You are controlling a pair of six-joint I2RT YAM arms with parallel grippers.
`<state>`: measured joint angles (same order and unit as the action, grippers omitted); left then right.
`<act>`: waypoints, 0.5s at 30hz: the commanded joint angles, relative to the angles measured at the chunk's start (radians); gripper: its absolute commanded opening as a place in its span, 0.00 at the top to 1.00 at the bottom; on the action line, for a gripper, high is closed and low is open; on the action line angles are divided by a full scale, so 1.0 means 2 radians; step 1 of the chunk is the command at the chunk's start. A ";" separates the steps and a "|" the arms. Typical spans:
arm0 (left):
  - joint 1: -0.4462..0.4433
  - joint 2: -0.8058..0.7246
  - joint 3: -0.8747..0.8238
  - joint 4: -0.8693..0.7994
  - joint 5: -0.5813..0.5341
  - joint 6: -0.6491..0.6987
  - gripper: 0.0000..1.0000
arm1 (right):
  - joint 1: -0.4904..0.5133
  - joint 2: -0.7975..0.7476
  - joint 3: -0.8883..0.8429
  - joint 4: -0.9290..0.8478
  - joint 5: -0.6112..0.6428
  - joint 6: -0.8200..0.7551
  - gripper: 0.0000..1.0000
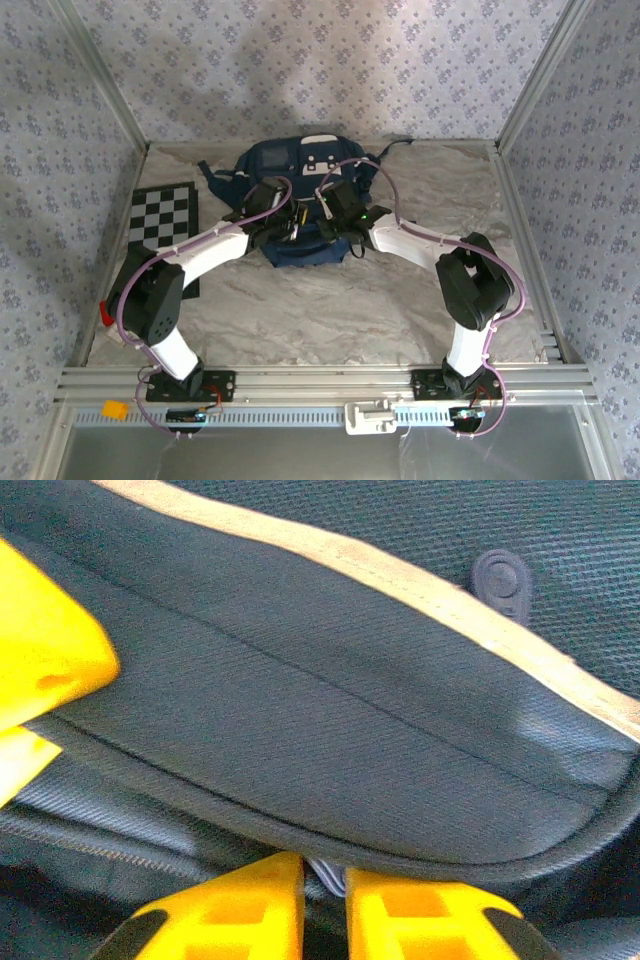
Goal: Pack the student bag
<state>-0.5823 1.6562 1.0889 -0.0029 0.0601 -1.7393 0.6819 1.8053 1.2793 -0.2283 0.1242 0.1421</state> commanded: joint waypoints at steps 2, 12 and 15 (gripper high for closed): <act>-0.010 -0.035 0.003 0.008 0.030 0.010 1.00 | -0.015 -0.012 0.001 0.018 0.026 0.009 0.92; 0.000 -0.061 -0.008 -0.041 0.071 0.081 1.00 | -0.028 -0.075 -0.071 -0.044 0.048 0.047 1.00; 0.005 -0.072 -0.008 -0.064 0.090 0.105 1.00 | -0.001 -0.114 -0.114 -0.027 0.040 0.051 1.00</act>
<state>-0.5793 1.5864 1.0618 -0.0944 0.1493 -1.6138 0.6334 1.6520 1.1030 -0.2512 0.1959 0.2039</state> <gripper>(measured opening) 0.053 0.052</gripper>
